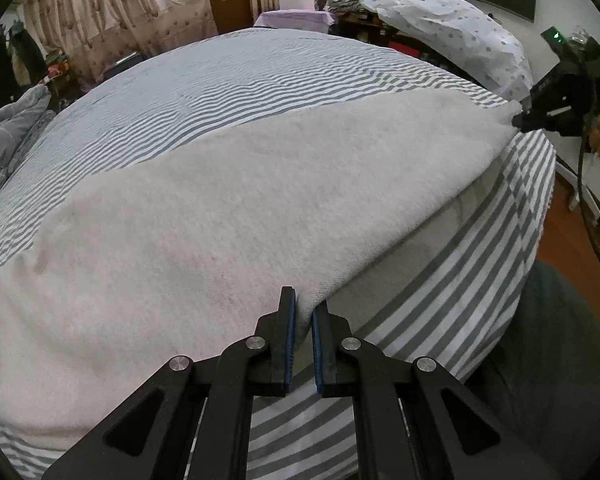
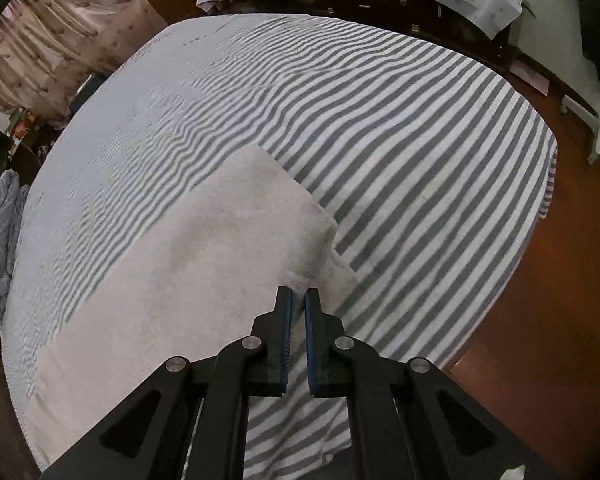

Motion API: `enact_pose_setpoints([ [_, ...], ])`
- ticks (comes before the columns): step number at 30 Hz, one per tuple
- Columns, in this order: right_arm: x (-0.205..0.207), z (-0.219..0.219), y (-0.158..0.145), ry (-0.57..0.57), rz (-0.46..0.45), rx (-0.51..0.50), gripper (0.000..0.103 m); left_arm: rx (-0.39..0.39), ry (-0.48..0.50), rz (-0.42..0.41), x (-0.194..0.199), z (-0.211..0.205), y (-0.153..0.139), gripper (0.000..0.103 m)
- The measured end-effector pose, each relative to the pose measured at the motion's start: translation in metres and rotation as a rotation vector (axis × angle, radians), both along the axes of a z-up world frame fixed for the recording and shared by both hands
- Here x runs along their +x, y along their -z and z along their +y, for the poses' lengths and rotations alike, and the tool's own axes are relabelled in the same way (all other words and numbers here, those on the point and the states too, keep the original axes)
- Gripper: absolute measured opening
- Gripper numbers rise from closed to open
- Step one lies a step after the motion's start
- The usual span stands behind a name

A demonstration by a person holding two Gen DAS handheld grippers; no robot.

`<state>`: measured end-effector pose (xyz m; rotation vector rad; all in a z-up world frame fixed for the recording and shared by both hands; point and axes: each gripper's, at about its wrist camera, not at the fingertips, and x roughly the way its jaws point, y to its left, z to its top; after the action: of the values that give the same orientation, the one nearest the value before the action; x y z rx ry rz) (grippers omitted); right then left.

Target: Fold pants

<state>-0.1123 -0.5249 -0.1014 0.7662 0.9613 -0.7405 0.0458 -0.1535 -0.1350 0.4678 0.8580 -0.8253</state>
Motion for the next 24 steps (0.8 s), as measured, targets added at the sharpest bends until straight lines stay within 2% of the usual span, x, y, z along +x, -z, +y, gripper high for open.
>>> enact_pose_setpoints([
  [6,0.006,-0.002,0.041,0.008,0.085,0.053,0.005,0.032,0.028,-0.002,-0.004,0.0,0.008,0.008],
  [8,0.009,-0.002,0.047,0.006,0.098,0.056,0.007,0.048,0.029,0.022,-0.001,-0.002,0.013,0.009],
  [9,0.012,-0.002,0.05,-0.011,0.111,0.06,0.013,0.057,0.022,0.031,0.002,-0.002,0.015,0.013],
  [11,0.015,-0.002,0.048,-0.024,0.127,0.051,0.014,0.053,0.011,0.056,0.005,-0.002,0.016,0.014],
  [13,0.015,-0.002,0.04,-0.029,0.103,0.065,0.027,0.045,0.003,0.082,0.008,-0.001,0.013,0.017],
  [14,0.014,-0.002,0.034,-0.025,0.095,0.062,0.029,0.036,-0.004,0.108,0.01,0.0,0.01,0.021],
  [16,0.013,0.001,0.015,-0.026,0.09,0.039,0.03,0.011,-0.009,0.153,0.016,0.007,0.004,0.025],
  [18,0.016,0.005,-0.002,-0.032,0.084,0.028,0.03,-0.008,-0.004,0.184,0.02,0.016,-0.006,0.033],
  [22,0.039,0.024,-0.044,-0.09,0.053,-0.035,0.03,-0.082,-0.033,0.164,0.036,0.042,-0.034,0.038],
  [24,0.068,0.041,-0.061,-0.162,0.029,-0.044,0.03,-0.104,-0.105,0.143,0.055,0.057,-0.044,0.043],
])
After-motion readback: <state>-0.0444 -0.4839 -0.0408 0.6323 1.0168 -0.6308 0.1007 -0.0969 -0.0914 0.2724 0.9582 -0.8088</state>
